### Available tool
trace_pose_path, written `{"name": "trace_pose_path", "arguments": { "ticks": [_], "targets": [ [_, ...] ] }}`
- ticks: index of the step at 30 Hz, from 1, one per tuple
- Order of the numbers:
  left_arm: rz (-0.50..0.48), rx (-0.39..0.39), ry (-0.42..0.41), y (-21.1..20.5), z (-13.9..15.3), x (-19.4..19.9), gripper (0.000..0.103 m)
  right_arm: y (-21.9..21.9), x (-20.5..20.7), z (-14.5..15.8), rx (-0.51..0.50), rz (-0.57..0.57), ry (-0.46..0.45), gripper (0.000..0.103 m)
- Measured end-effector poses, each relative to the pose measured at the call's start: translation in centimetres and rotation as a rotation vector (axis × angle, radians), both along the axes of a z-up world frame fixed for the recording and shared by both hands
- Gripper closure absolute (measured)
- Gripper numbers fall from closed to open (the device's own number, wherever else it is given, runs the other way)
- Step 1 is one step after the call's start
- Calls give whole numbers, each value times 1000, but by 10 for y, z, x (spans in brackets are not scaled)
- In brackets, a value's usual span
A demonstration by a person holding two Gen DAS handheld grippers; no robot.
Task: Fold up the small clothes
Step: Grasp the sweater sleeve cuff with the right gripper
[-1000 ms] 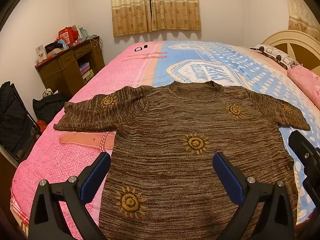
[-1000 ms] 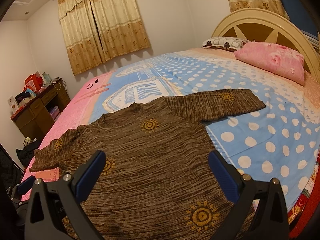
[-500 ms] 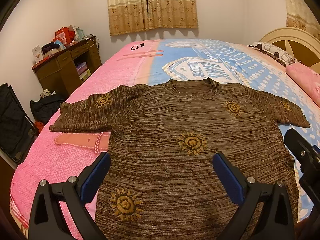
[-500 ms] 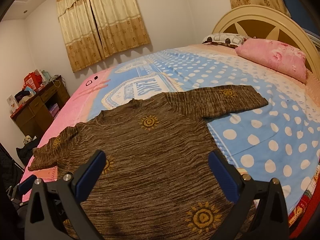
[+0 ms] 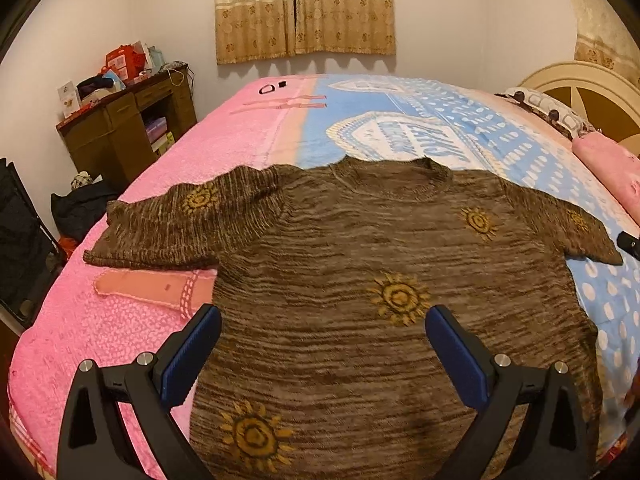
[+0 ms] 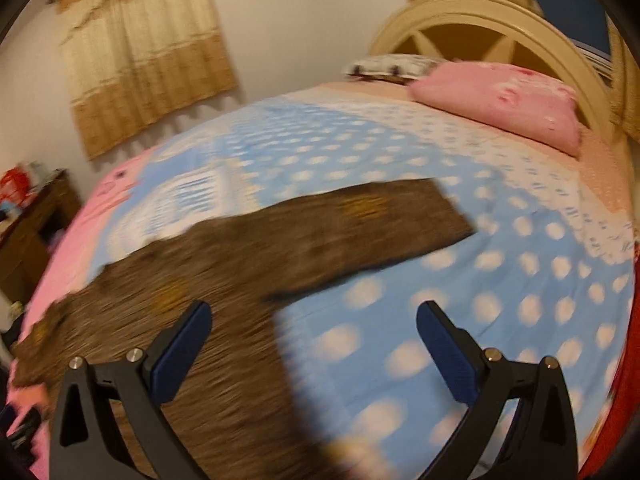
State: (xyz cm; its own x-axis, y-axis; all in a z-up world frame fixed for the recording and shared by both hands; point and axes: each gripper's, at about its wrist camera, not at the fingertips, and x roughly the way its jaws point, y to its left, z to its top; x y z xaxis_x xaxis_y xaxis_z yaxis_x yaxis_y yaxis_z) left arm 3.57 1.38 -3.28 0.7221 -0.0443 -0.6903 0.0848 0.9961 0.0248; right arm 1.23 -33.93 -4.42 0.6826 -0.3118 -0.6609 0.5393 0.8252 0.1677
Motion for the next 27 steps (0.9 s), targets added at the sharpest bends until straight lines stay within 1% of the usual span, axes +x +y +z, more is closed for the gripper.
{"name": "trace_pose_path", "arguments": {
  "ticks": [1, 2, 3, 4, 6, 9, 10, 12, 13, 15, 16, 17, 18, 19, 20, 24, 25, 27],
  "targets": [
    [2, 1, -3, 1, 0, 2, 1, -23, 6, -4, 8, -42, 17, 0],
    [4, 5, -7, 2, 0, 4, 1, -42, 9, -8, 28, -69, 26, 7],
    [8, 9, -10, 3, 0, 7, 1, -60, 12, -12, 52, -100, 33, 12],
    [11, 12, -11, 4, 0, 8, 1, -87, 20, -20, 91, -147, 54, 14],
    [23, 18, -10, 6, -1, 14, 1, -119, 32, -36, 128, -203, 107, 16],
    [26, 15, 2, 7, -5, 22, 1, -139, 46, -56, 100, -262, 186, 16],
    [25, 15, 6, 6, -5, 24, 1, -139, 48, -61, 97, -268, 207, 16],
    [22, 23, 15, 5, -8, 28, 1, -135, 51, -62, 35, -269, 210, 17],
    [21, 26, 16, 4, -9, 29, 1, -129, 55, -62, 1, -248, 220, 19],
    [17, 25, 21, 3, -11, 32, 1, -126, 56, -61, -15, -234, 219, 28],
    [15, 24, 26, 2, -12, 32, 1, -125, 57, -61, -14, -222, 218, 37],
    [12, 22, 31, 2, -14, 34, 1, -123, 58, -59, -18, -204, 217, 48],
    [9, 19, 37, 1, -16, 34, 1, -124, 58, -59, -20, -192, 215, 56],
    [7, 17, 40, 1, -17, 35, 1, -123, 57, -57, -13, -171, 207, 75],
    [2, 14, 45, 1, -19, 35, 1, -125, 58, -57, 8, -146, 195, 86],
    [-2, 10, 52, 2, -21, 33, 1, -127, 57, -54, 101, -107, 167, 90],
    [-2, 7, 49, 4, -20, 33, 1, -130, 53, -50, 149, -105, 139, 91],
    [6, -7, 40, 8, -17, 32, 1, -128, 50, -37, 174, -97, 98, 91]
  ]
}}
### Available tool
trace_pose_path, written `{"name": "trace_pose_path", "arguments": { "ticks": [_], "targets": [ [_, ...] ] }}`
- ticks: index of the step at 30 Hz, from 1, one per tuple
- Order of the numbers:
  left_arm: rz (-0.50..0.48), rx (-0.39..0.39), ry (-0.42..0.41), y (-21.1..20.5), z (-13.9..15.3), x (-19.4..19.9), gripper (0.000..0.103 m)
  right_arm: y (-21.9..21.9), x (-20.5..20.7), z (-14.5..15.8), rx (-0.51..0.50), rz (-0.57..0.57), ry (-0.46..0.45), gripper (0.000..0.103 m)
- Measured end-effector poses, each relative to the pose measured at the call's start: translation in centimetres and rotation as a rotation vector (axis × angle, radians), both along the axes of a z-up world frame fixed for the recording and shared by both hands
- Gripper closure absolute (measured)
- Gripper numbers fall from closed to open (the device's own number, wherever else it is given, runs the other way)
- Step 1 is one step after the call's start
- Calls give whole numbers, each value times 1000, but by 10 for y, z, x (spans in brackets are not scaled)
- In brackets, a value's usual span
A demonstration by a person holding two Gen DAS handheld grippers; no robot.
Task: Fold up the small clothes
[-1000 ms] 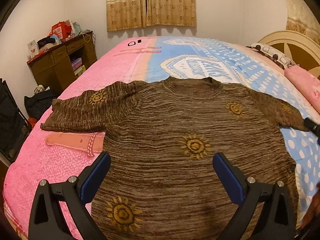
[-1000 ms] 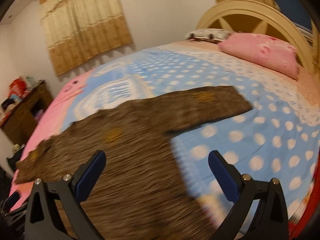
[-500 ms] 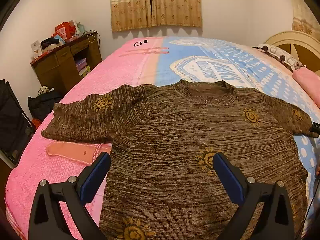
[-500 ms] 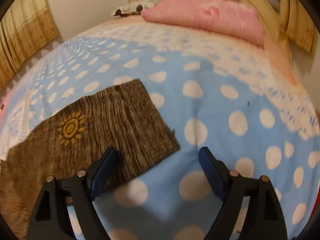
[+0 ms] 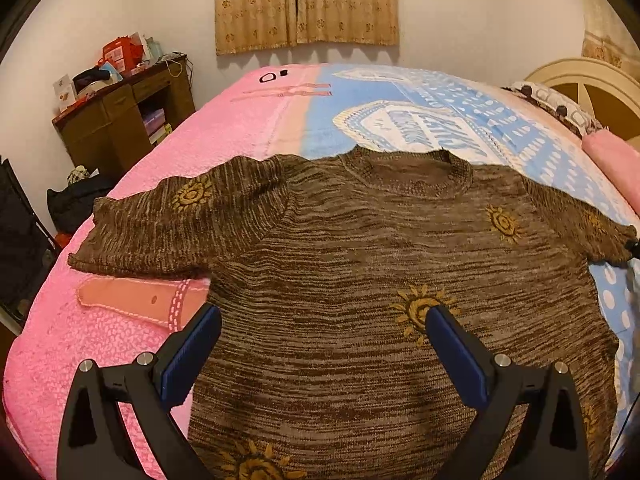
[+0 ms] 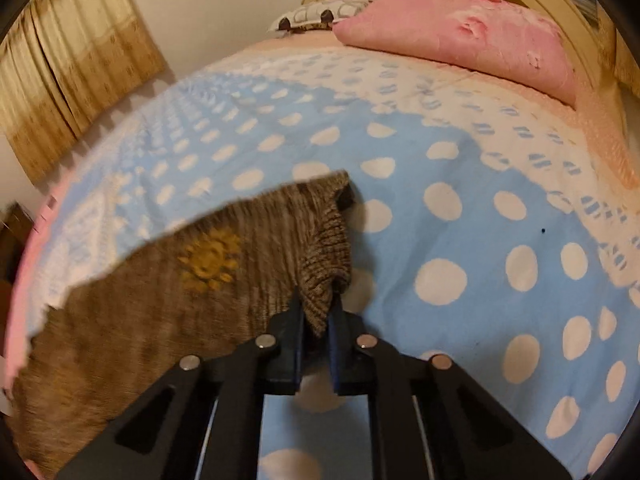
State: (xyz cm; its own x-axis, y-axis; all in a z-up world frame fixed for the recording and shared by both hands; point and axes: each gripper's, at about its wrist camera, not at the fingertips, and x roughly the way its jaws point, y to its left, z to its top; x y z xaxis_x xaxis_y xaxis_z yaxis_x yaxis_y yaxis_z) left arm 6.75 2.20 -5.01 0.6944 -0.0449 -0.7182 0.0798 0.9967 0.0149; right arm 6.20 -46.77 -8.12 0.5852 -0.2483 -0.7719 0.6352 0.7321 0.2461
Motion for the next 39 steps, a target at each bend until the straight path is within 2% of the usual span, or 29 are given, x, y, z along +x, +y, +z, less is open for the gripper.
{"name": "trace_pose_path", "arguments": {
  "ticks": [3, 6, 9, 10, 12, 14, 16, 18, 19, 21, 22, 23, 24, 27, 28, 29, 30, 32, 36, 39],
  "targets": [
    [11, -22, -5, 6, 4, 0, 1, 21, 5, 26, -11, 65, -40, 91],
    [24, -32, -14, 12, 6, 0, 1, 63, 20, 62, -56, 173, -88, 91],
    [39, -34, -17, 19, 7, -1, 1, 130, 45, 95, -124, 334, -140, 91],
    [44, -37, -18, 21, 6, -1, 1, 165, 56, 103, -120, 427, -159, 91],
    [60, -44, -20, 29, 7, -1, 1, 216, 72, 105, -99, 554, -175, 91],
    [73, -45, -23, 38, 7, -1, 1, 262, 83, 94, -81, 659, -176, 91],
    [85, -40, -24, 44, 6, -1, 1, 300, 89, 75, -63, 730, -170, 90],
    [98, -34, -26, 52, 4, -1, 1, 333, 97, 43, -4, 805, -163, 89],
    [104, -31, -25, 55, 3, 0, 1, 338, 99, 34, 20, 824, -162, 86],
    [115, -35, -22, 63, 0, 2, 1, 349, 103, 8, 86, 875, -155, 68],
    [118, -38, -21, 65, -1, 2, 1, 351, 105, -4, 131, 905, -155, 40],
    [122, -44, -18, 68, -3, 3, 1, 350, 103, -9, 153, 910, -157, 22],
    [124, -51, -14, 70, -5, 5, 1, 348, 98, -11, 169, 904, -168, 19],
    [128, -60, -3, 71, -10, 9, 1, 326, 86, 0, 174, 866, -233, 20],
    [127, -62, 1, 70, -12, 10, 1, 316, 83, 7, 156, 841, -253, 25],
    [125, -63, 3, 69, -13, 10, 1, 311, 83, 12, 146, 829, -264, 37],
    [124, -66, 6, 68, -14, 11, 1, 307, 85, 15, 132, 818, -265, 43],
    [123, -66, 6, 66, -14, 11, 1, 301, 95, 19, 76, 784, -214, 62],
    [131, -44, -10, 69, -12, 9, 1, 308, 130, -6, -27, 722, -25, 71],
    [158, -27, -22, 81, -11, 9, 1, 328, 150, -20, -40, 732, 22, 71]
  ]
}}
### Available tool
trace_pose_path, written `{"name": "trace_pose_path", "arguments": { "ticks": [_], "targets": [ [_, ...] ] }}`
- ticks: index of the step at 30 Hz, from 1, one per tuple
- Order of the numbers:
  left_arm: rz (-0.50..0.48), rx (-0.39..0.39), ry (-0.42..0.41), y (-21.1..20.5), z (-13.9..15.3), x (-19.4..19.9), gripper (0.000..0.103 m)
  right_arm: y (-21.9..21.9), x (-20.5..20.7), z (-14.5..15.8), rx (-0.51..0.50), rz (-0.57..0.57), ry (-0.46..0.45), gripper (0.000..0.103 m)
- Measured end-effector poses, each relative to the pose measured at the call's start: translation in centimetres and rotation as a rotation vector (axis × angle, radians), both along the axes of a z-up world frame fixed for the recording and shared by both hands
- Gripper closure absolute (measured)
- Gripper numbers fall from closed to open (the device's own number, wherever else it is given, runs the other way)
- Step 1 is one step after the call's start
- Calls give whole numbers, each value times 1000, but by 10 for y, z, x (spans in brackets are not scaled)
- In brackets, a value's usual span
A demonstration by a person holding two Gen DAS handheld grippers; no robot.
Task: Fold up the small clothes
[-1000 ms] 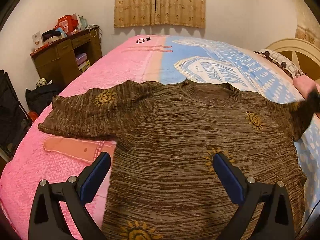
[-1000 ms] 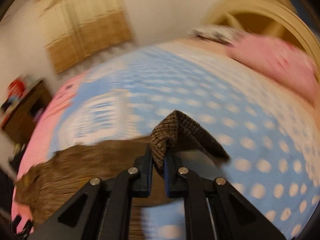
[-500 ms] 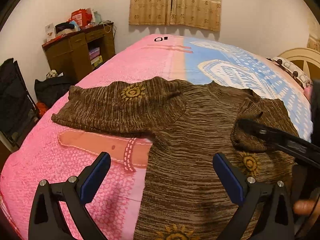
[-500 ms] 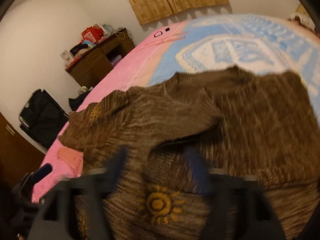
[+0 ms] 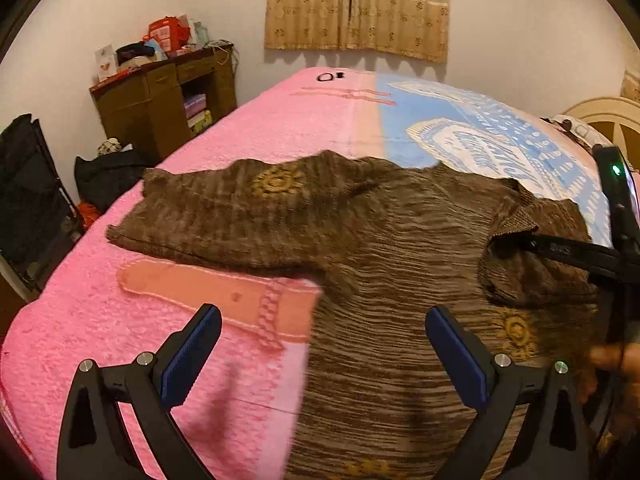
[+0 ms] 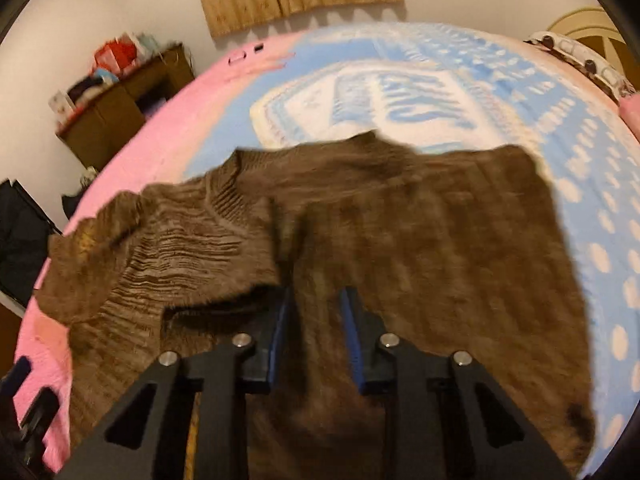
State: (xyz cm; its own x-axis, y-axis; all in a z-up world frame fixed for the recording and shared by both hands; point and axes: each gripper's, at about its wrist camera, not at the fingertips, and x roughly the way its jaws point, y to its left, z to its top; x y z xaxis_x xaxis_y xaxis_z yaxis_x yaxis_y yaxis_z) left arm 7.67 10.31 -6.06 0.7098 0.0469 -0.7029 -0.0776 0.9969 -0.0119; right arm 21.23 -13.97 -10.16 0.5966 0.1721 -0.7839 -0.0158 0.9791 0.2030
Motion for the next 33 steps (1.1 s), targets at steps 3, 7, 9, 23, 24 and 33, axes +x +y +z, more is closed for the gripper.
{"name": "trace_pose_path", "arguments": {
  "ticks": [3, 7, 9, 23, 24, 33],
  "targets": [
    [69, 2, -3, 26, 0, 4, 1, 37, 20, 9, 92, 114, -23, 71],
    [189, -14, -7, 75, 1, 5, 1, 49, 24, 24, 247, 157, -63, 69],
    [269, -4, -20, 107, 1, 5, 1, 49, 15, 32, 243, 169, -100, 59],
    [461, -370, 68, 216, -32, 69, 1, 71, -71, 34, 142, 252, -180, 50],
    [479, -347, 77, 212, -35, 73, 1, 72, -74, 34, 142, 254, -177, 50],
    [497, -269, 38, 202, -35, 73, 85, 54, -80, 31, 197, 170, -146, 50]
  ]
}}
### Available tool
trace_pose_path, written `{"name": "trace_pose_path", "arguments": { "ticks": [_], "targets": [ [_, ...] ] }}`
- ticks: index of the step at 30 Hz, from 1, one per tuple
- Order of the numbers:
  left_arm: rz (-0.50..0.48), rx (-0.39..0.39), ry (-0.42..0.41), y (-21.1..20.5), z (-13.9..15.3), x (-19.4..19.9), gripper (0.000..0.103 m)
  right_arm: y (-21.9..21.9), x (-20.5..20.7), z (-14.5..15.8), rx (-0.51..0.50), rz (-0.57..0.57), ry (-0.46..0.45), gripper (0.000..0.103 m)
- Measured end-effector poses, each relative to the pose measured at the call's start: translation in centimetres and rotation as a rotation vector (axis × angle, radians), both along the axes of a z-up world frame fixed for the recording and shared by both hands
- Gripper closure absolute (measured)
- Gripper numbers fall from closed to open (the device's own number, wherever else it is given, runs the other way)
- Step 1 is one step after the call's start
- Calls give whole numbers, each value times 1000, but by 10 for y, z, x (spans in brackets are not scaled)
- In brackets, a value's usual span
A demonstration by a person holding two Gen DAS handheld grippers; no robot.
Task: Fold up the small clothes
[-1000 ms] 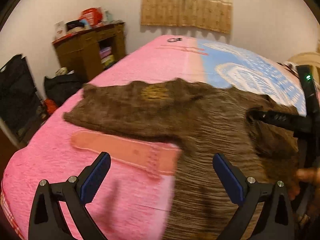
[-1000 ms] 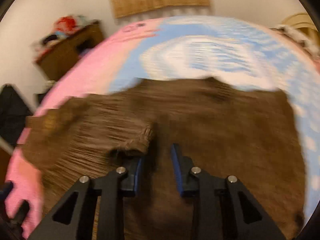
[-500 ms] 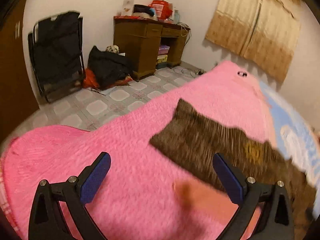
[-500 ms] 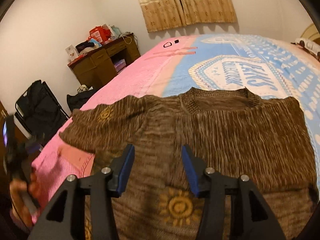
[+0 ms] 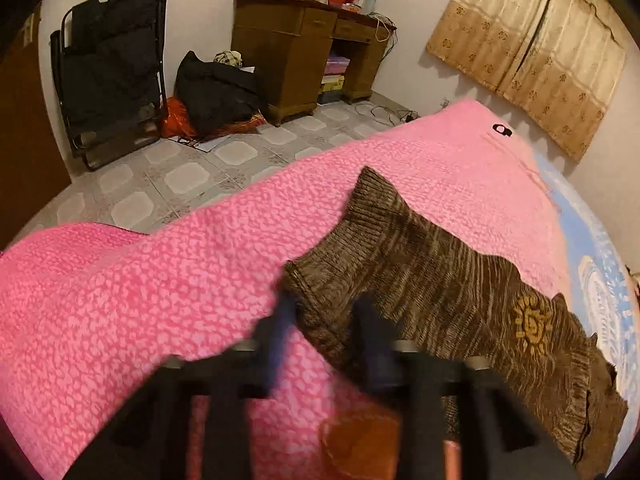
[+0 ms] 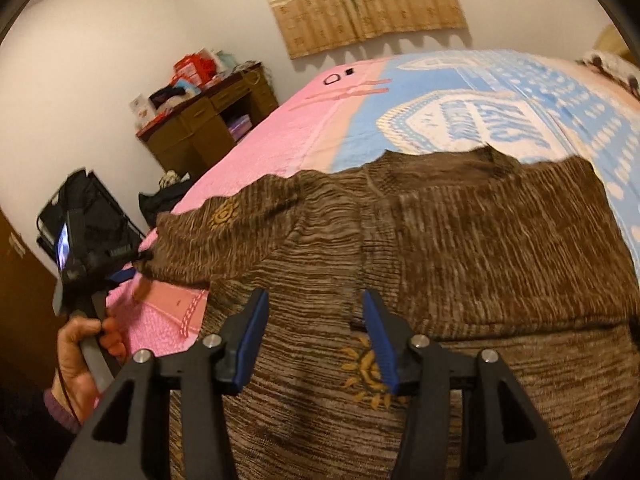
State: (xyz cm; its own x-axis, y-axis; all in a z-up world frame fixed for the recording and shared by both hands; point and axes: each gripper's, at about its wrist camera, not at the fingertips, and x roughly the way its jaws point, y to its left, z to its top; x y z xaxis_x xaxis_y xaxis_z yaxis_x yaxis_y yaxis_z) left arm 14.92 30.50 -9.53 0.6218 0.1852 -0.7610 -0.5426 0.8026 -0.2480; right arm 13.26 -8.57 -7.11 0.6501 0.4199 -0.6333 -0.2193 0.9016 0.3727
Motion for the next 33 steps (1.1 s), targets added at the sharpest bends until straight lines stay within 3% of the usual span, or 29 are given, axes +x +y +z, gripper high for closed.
{"name": "trace_pose_path", "arguments": {
  "ticks": [3, 8, 12, 16, 19, 24, 28, 31, 33],
  "targets": [
    [-8, -48, -20, 8, 3, 0, 92, -12, -2, 3, 17, -38, 0, 50],
    [-25, -67, -101, 11, 24, -11, 92, -35, -10, 4, 35, -104, 5, 46],
    [-65, 53, -100, -10, 44, -7, 92, -49, -14, 0, 56, -141, 16, 46],
    [-113, 103, -112, -37, 62, 6, 93, -59, -13, -3, 79, -166, 26, 46],
    [-231, 167, -164, -90, 85, 12, 93, -71, -15, -1, 91, -187, 21, 46],
    [-535, 234, -256, -222, 107, 9, 93, -109, -22, 3, 110, -271, 11, 46],
    [-710, 277, -228, -309, 78, 4, 93, -138, -29, -2, 132, -342, 31, 46],
    [-789, 179, -129, -331, 40, 7, 92, -151, -36, -7, 137, -357, 53, 46],
    [-833, 174, -75, -333, 32, 4, 92, -155, -40, -7, 134, -359, 55, 38]
  ]
}}
